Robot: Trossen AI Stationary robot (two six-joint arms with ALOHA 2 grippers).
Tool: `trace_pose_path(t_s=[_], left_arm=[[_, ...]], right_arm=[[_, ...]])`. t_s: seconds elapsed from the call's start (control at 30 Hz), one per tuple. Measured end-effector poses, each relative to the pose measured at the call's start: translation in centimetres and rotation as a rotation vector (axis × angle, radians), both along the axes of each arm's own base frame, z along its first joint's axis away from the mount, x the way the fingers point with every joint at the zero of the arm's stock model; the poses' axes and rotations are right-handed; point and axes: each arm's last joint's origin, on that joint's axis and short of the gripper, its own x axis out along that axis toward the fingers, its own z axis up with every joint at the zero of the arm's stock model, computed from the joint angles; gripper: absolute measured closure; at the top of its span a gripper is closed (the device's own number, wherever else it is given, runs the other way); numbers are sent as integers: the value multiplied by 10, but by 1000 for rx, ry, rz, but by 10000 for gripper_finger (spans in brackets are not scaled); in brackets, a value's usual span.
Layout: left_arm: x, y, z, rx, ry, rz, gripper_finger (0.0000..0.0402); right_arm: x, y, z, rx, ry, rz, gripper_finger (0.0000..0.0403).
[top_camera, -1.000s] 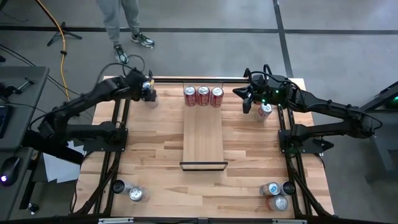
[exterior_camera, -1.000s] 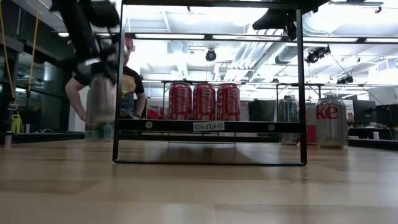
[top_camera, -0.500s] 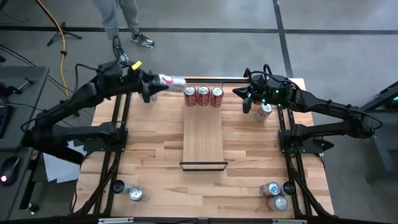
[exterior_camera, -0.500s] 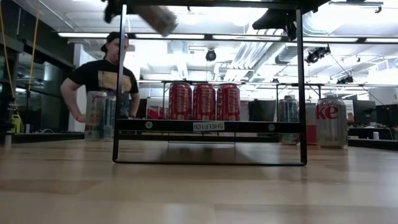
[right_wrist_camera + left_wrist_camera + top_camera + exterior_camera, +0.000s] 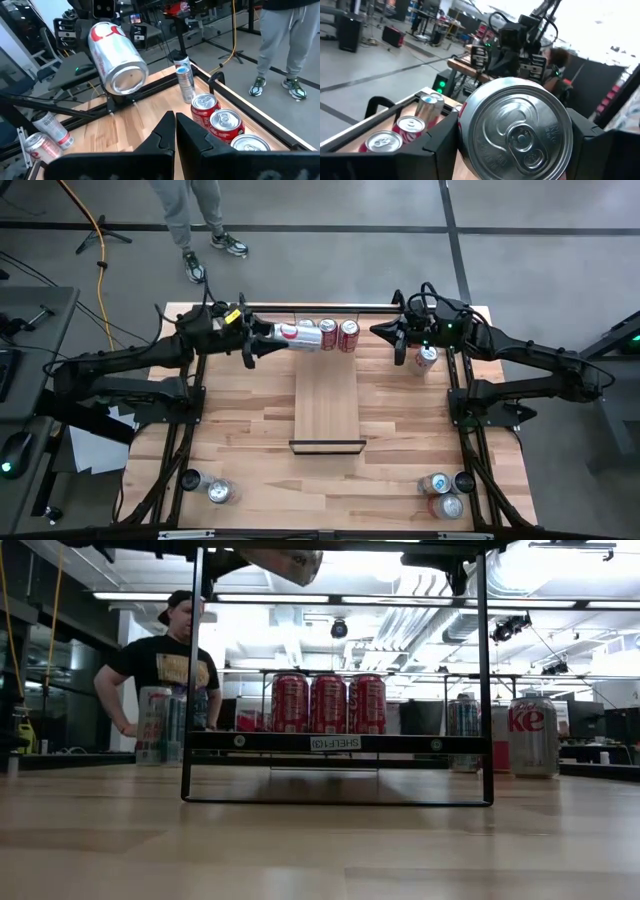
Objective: Place canned beverage on shelf
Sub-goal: Put the top left red silver soda can on the shelf
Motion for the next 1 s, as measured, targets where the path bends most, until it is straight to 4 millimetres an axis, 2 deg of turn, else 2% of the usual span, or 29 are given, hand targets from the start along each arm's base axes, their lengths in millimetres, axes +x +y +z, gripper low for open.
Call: trace_pose_path(t_s=[0.33, 0.43, 0.77, 1.0], left_arm=[[0, 1, -1, 4, 6, 14, 203], [5, 3, 1, 14, 53, 16, 203], [52, 20, 11, 74, 569, -35, 203], [79, 31, 4, 50, 852, -52, 203]], right_arm=[[0, 0, 0, 0, 0, -1, 402], [0, 0, 0, -2, 1, -10, 402], [0, -1, -1, 1, 13, -29, 402], [-1, 0, -5, 25, 53, -33, 402]])
